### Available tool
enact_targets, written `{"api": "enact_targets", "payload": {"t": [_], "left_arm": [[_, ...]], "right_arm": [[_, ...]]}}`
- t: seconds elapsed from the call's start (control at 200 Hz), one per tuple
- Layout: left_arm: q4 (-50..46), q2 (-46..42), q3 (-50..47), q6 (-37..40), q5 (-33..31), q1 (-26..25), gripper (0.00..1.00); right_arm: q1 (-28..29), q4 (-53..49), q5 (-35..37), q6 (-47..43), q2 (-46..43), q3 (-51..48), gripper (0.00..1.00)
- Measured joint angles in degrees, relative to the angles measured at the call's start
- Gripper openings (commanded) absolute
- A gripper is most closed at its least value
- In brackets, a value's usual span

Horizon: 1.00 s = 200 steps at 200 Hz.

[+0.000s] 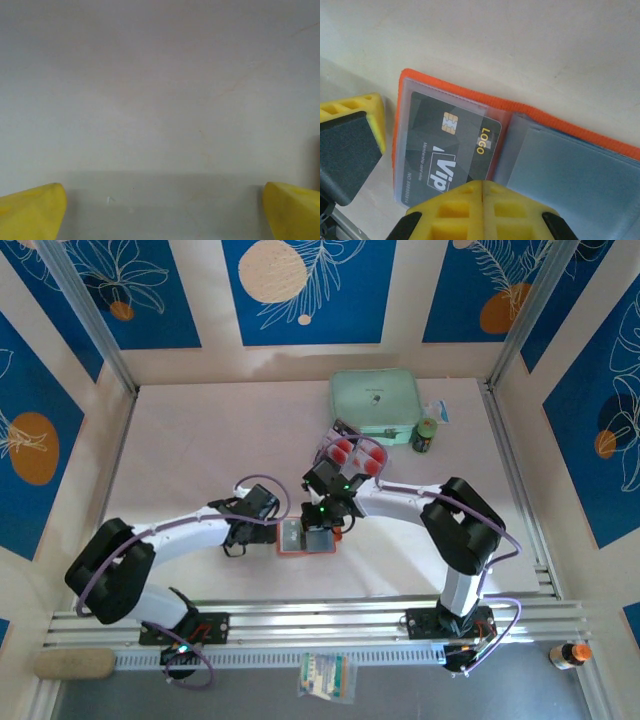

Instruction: Put the credit cards into the card holder

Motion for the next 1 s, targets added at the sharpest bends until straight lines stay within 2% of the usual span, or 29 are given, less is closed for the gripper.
{"api": "enact_targets", "payload": {"t": [1.0], "left_arm": [[0.5, 2.3, 1.0, 1.3, 0.8, 0.0, 1.0]], "right_arm": [[1.6, 2.9, -1.3, 2.4, 3.8, 0.4, 0.0]]}}
